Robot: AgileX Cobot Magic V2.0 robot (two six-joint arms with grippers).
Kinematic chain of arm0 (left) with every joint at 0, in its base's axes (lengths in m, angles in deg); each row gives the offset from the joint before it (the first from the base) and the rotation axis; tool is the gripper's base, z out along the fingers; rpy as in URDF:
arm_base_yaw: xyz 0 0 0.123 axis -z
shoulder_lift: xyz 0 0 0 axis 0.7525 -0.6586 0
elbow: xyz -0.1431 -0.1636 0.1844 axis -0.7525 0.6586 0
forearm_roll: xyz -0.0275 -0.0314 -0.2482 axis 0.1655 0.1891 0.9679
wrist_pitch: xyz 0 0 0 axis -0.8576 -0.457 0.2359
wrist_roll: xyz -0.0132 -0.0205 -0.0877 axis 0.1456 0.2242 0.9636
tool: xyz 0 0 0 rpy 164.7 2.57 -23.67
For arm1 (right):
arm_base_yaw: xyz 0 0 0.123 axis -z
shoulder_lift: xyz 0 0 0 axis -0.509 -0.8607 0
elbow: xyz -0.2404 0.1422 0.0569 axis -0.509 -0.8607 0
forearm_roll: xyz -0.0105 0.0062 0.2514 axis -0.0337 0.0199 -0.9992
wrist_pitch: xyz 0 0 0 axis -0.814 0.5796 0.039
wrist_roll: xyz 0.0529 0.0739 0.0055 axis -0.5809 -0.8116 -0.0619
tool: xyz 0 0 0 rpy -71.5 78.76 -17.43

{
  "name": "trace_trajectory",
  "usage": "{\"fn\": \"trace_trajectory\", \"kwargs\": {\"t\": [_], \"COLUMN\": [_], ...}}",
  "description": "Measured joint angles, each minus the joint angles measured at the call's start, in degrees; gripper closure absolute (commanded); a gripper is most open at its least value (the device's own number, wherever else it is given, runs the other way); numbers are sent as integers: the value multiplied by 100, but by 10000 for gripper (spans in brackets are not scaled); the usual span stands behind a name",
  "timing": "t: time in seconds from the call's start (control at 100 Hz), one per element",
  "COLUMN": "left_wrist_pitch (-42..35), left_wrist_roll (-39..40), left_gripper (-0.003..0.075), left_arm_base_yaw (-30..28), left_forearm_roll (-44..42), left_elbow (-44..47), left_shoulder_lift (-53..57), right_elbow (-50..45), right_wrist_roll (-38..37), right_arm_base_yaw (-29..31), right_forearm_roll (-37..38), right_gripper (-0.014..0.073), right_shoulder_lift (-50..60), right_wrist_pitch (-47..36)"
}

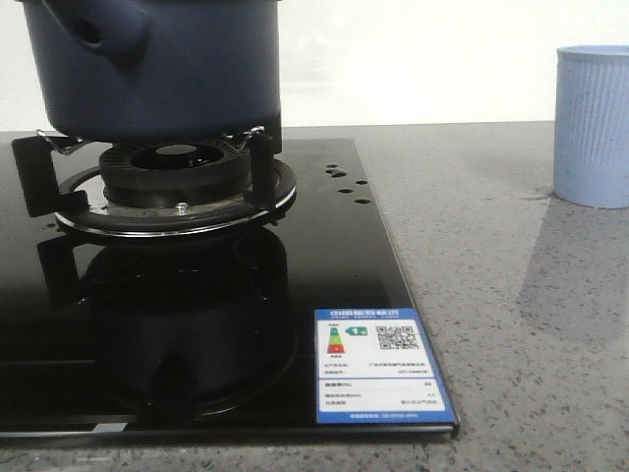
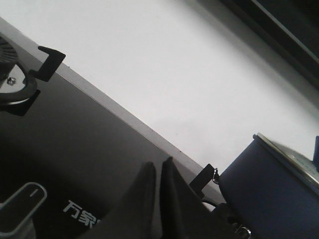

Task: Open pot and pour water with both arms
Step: 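Reach the left gripper down and grasp the blue lid knob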

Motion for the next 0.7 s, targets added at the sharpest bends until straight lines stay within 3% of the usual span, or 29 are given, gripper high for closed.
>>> {"fn": "trace_trajectory", "kwargs": {"t": [0.2,0.42,0.7], "left_wrist_pitch": [671,2121,2406], "left_wrist_roll": [-130,-1309,-2033], "left_gripper": [736,736,736], "left_arm_base_yaw": [0,18,1068], "left_forearm_roll": [-478,-923,-970], "left_elbow": [-940,-2574,-3308], "left_shoulder_lift": [-14,-823,-1801], "right_elbow": [809,1958,2652], "right_wrist_roll": [8,109,477], "right_arm_base_yaw": [0,0,-895], "right_forearm_roll": [337,1225,1625], "right_gripper": [655,655,655], "right_shoulder_lift": [-54,-1047,-2008], "right_wrist_pitch": [800,1680,1828]}}
